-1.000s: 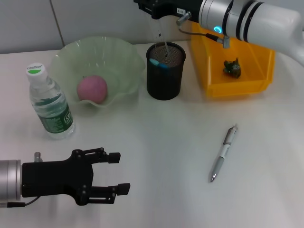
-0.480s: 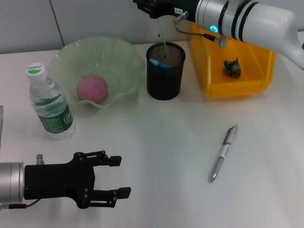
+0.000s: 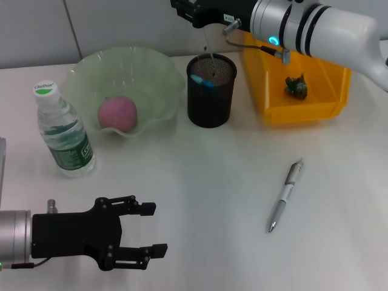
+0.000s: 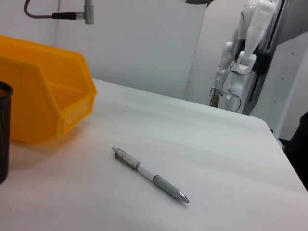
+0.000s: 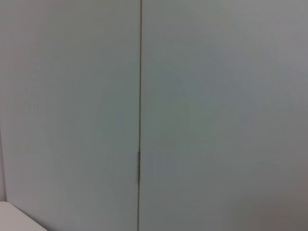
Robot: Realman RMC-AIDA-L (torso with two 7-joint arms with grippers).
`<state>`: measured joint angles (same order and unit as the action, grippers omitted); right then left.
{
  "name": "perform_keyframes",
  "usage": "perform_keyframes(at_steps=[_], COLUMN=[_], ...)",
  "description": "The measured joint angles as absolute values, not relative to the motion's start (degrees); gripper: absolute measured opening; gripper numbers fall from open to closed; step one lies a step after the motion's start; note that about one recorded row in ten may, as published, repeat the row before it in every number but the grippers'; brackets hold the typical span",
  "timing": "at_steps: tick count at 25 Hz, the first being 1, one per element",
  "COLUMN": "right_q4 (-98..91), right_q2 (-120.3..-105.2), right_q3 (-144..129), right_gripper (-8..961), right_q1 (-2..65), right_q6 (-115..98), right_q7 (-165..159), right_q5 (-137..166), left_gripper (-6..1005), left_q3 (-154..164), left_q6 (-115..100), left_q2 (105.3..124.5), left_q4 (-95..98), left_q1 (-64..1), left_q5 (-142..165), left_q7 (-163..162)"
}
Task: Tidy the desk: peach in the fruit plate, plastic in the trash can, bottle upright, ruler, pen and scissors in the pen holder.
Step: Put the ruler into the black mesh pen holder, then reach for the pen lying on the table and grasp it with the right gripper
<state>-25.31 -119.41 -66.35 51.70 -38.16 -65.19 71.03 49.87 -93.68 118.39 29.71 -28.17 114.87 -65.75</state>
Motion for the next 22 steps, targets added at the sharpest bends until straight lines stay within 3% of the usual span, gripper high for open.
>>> perform_keyframes(at_steps=[13,18,22], right_q4=[-25.2,-25.5,-26.3], right_q2=[-119.62,-119.62,-119.61], right_q3=[-67.1,-67.1,-66.9], right_gripper=[454,617,617], right_q1=[50.7,50.3,49.5], right_q6=[-39.3,-39.7,-41.1], right_q7=[-65.1,-65.2,-65.4], right_q5=[70.9,70.8,70.8], left_gripper=[820,820,820], left_q3=[50.6,50.6,50.6], left_q6=[-93.6,-93.6,-93.6], left_q2=[118.45,118.4,118.41], left_q4=[29.7,29.7,29.7], left_q1=[-27.8,-27.7,-27.7], left_q5=[114.9,114.9,114.9], left_q7=[-65.3,-64.8,-64.7])
